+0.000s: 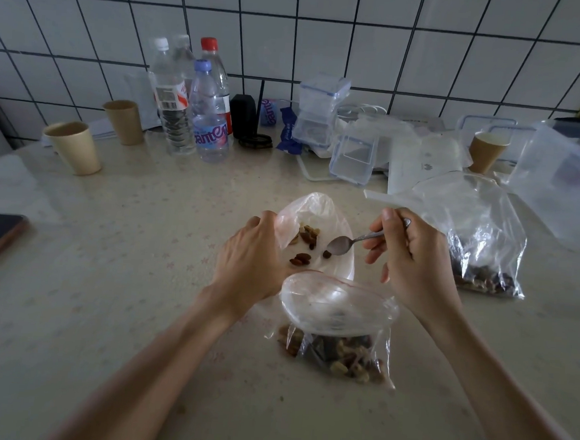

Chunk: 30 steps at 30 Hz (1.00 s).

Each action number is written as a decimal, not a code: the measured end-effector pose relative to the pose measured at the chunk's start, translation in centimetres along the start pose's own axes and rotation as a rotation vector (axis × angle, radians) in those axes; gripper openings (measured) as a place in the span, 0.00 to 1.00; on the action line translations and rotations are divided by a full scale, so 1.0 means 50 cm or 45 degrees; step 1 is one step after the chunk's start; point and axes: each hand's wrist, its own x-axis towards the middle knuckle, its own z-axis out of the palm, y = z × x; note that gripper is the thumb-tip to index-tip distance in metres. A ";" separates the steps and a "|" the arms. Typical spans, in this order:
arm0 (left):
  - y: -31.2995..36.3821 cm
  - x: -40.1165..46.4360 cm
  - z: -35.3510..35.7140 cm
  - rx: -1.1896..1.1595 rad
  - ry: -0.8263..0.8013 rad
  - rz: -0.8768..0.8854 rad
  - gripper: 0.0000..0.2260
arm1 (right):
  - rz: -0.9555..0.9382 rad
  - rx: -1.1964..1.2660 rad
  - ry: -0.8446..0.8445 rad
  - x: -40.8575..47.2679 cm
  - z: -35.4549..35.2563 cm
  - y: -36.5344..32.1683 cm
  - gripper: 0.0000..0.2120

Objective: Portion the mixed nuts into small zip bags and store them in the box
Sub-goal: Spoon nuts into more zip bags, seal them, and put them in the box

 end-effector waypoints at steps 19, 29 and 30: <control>-0.012 0.009 0.018 -0.008 0.077 0.036 0.35 | 0.906 0.686 -0.052 0.016 -0.004 0.035 0.16; -0.025 0.023 -0.033 -0.082 -0.157 -0.268 0.48 | 0.749 0.757 -0.099 0.015 -0.022 0.022 0.16; -0.028 0.022 -0.040 -0.021 -0.207 -0.299 0.45 | 0.736 0.716 -0.147 0.014 -0.017 0.021 0.17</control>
